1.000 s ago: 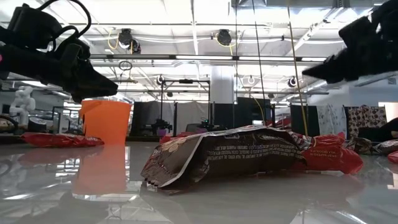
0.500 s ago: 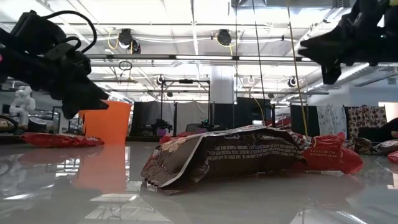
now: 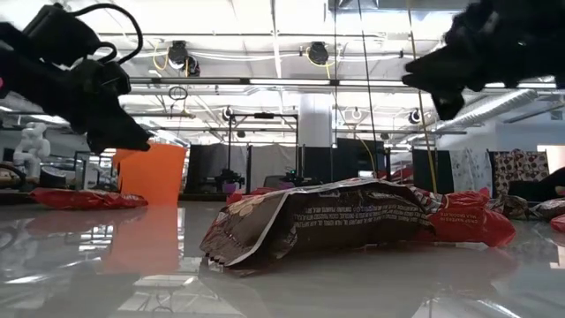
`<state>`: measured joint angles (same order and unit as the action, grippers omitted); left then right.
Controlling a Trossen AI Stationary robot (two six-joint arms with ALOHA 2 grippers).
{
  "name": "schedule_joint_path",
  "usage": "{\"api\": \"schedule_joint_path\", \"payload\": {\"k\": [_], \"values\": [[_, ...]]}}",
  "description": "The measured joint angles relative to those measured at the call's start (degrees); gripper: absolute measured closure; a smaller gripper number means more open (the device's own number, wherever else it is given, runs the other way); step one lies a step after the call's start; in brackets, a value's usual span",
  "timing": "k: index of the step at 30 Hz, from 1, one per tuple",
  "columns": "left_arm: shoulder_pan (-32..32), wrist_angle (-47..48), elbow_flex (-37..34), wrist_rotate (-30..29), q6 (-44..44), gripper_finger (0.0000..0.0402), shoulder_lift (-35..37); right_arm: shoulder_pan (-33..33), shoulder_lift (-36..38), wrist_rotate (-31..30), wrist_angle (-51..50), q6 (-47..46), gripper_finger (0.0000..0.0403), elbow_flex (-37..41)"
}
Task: Sort candy by brand, put in halloween buckets
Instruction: Put the red chocolate bar into the pink bucket
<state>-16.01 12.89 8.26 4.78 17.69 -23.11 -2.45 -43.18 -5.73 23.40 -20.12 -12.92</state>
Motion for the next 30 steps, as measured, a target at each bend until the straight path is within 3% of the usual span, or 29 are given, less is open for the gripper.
{"api": "schedule_joint_path", "payload": {"k": [7,14,20,27,30], "values": [[0.11,7.34,0.76,-0.42,1.27,0.0240,0.00,-3.54,-21.23,-0.12,-0.10,8.33,0.0310,-13.14],[3.69,5.52,0.70,-0.68,1.43,0.0240,0.00,-5.86,-38.59,0.11,-6.32,18.64,0.0310,-28.45],[5.70,5.40,0.71,-0.70,1.45,0.0240,0.00,-4.16,-49.21,-0.07,-17.85,24.55,0.0310,-39.37],[6.08,5.13,0.69,-1.89,1.42,0.0240,0.00,0.01,-56.85,0.48,-18.93,31.12,0.0310,-43.79],[6.08,5.15,0.71,-1.95,1.42,0.0240,0.00,2.70,-58.34,5.89,-18.46,31.32,0.0310,-43.81]]}}
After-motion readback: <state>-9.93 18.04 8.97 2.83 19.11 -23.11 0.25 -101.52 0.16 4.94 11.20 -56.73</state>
